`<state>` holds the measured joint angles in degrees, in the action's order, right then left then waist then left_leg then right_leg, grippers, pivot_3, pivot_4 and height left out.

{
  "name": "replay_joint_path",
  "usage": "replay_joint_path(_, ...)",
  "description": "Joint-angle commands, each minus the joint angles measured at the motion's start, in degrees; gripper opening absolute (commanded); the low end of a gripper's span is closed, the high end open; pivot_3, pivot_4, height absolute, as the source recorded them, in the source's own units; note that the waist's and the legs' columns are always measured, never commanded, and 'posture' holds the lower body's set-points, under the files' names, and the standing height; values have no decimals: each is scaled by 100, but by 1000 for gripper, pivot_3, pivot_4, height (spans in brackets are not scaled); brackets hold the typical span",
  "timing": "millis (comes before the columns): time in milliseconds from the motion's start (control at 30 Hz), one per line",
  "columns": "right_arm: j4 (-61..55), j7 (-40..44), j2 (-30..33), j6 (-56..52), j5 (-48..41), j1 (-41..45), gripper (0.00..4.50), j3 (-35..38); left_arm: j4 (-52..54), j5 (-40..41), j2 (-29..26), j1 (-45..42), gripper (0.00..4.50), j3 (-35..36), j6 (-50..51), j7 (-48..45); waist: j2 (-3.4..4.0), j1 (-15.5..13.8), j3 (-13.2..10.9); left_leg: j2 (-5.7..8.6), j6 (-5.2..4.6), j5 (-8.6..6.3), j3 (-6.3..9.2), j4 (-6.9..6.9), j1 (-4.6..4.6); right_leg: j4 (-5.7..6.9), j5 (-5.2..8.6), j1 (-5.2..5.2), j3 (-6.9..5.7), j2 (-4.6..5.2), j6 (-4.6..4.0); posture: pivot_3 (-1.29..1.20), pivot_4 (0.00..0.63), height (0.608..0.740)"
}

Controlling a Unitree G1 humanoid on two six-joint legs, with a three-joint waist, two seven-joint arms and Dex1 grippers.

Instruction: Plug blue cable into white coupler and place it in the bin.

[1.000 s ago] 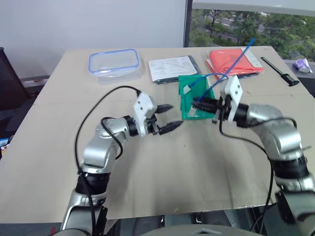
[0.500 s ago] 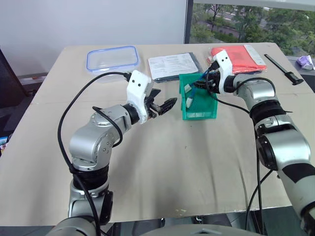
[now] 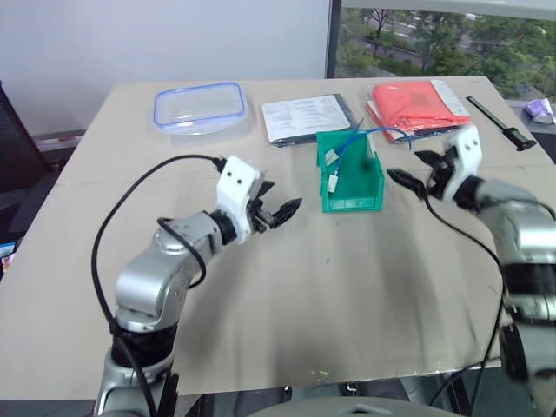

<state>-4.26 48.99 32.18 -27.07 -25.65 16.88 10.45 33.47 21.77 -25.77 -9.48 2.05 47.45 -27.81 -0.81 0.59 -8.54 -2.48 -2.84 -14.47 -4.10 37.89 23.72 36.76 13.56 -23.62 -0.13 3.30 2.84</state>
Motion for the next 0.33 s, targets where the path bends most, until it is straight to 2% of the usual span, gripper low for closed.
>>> replay_joint_path(33,-780,505,219,108,-434,-1017,4441,322,283,-340,36,885,3760,6,-1187,-7,1,18,-2,0,-10,-6,-2,-1,0,1,0,-4,0,0,-1,0,150,740)
replay_joint_path(67,-830,558,255,164,-449,-1245,4441,339,284,-254,144,1129,3760,80,-1331,-18,2,23,-4,0,-12,-7,-4,-1,-2,4,-1,-5,1,1,-2,0,150,740)
replay_joint_path(200,-589,933,234,1115,-206,-2364,4441,480,-8,-699,-12,2444,3760,-26,-2487,-250,-2,19,1,2,-14,-6,-11,21,-23,5,2,10,-1,27,-47,0,150,740)
replay_joint_path(333,-371,1151,281,1701,-111,-2820,4441,542,-323,-862,-96,3051,3760,-39,-3315,-514,-1,6,-2,7,-4,-13,-15,39,-19,6,1,5,-6,48,-48,0,150,740)
